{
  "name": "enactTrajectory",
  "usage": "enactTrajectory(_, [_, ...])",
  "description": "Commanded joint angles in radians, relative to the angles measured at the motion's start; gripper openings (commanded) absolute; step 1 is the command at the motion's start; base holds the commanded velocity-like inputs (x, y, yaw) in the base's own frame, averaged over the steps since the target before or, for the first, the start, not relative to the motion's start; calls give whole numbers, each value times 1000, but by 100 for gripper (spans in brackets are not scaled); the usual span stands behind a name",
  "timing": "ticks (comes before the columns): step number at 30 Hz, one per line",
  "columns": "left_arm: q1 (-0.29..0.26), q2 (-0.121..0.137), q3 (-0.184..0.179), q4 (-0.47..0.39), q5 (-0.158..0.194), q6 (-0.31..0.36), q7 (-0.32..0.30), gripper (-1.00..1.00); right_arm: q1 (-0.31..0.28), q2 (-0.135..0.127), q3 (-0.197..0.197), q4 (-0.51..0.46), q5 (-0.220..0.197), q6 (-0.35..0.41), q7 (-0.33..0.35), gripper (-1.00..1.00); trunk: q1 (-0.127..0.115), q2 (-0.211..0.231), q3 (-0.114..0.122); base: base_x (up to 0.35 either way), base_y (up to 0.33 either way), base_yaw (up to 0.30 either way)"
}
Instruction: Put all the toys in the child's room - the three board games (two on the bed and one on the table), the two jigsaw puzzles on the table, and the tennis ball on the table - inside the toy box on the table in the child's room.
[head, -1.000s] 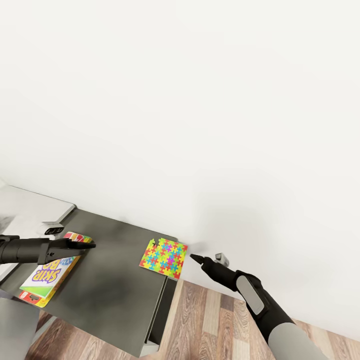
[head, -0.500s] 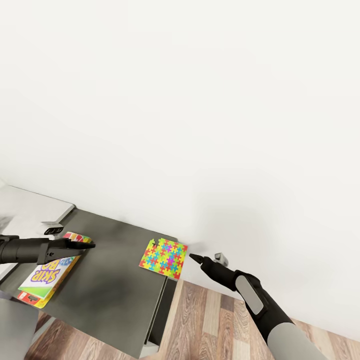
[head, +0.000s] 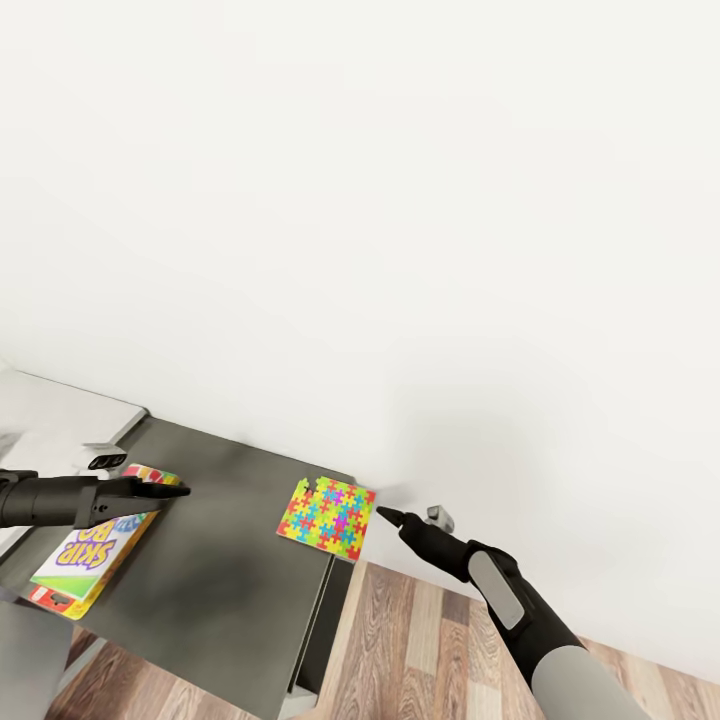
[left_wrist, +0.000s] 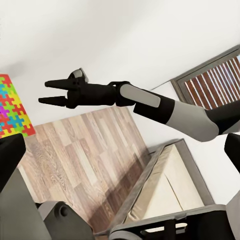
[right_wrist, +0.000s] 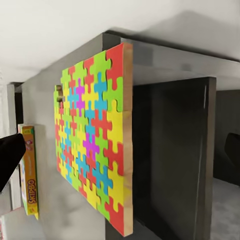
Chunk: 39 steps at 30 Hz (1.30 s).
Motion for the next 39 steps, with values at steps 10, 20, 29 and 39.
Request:
enactTrajectory(10, [-1,1,-3,1,4,11,-2,100,-1,1,-1,2,-10,16,-2,100,39,-72,-33,0,0,0])
enactTrajectory(20, [-1,1,-3,1,4,11,-2,100,-1,2,0,3,-10,18,-2,100,77,-142,-64,0,0,0])
enactTrajectory(29, [-1,2,-3,0,5,11,-2,100,-1,18,2,3,-9,18,0,100,108,-198,-89,0,0,0])
enactTrajectory(39, [-1,5,-1,-1,5,11,-2,100,-1,21,3,3,-9,19,1,100,108,-198,-89,0,0,0])
